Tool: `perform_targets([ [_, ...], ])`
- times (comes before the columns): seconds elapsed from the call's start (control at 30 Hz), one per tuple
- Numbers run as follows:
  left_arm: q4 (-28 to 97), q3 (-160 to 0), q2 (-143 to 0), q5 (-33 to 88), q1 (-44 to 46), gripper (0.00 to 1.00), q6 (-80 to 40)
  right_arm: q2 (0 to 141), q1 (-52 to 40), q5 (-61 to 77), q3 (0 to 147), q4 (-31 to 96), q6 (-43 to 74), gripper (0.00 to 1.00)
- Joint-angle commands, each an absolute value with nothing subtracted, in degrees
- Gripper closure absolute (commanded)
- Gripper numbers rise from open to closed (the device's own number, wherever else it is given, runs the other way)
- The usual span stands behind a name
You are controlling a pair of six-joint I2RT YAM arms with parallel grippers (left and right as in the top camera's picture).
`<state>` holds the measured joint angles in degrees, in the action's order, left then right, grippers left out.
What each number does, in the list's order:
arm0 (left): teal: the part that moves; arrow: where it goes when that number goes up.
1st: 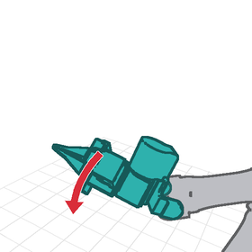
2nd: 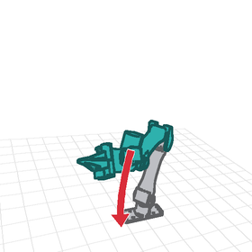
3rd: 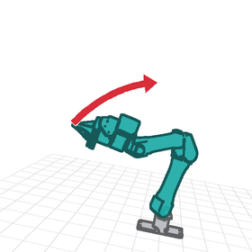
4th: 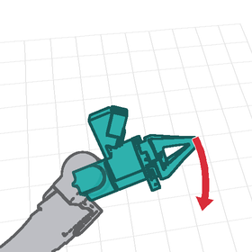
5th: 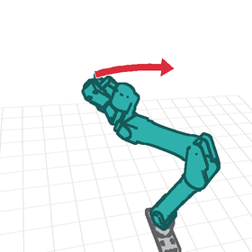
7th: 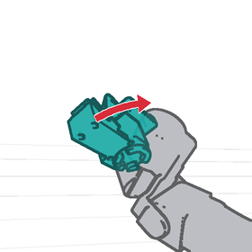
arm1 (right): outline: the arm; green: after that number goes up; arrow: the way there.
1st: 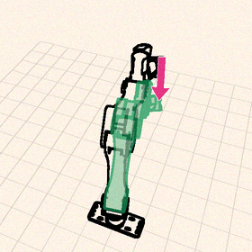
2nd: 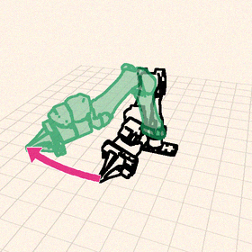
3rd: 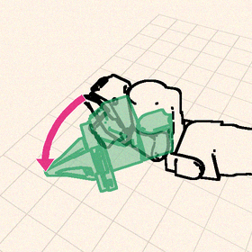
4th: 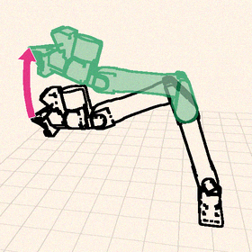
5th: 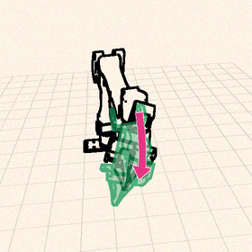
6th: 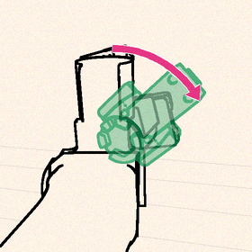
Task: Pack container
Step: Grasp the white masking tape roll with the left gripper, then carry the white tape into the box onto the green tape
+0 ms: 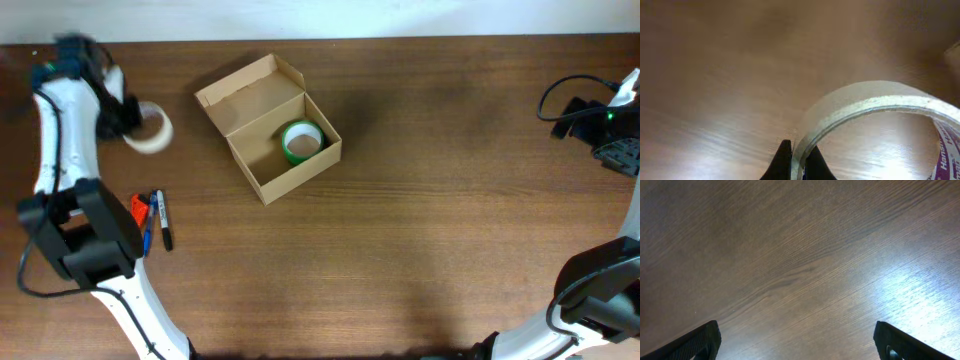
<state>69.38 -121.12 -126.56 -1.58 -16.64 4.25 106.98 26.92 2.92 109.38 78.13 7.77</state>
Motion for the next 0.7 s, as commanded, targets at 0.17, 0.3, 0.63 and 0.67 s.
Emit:
perform_targets([
  [0.17, 85.6, -156.0, -125.9, 8.5, -14.8, 0.98, 8.0, 105.9, 27.1, 2.7, 109.1, 78.2, 8.2, 0.01],
  [0.3, 93.3, -162.2, -125.7, 10.2, -8.2, 0.99, 11.5, 105.9, 27.1, 2.7, 109.1, 78.2, 8.2, 0.01],
  [0.63, 90.7, -158.5, -125.7, 10.1, 12.1, 0.98, 14.2, 105.9, 27.1, 2.7, 109.1, 78.2, 8.2, 0.01],
  [0.67, 90.1, -157.0, -125.7, 9.9, 13.4, 0.99, 14.8, 105.9, 27.1, 2.8, 109.1, 78.2, 8.2, 0.01],
])
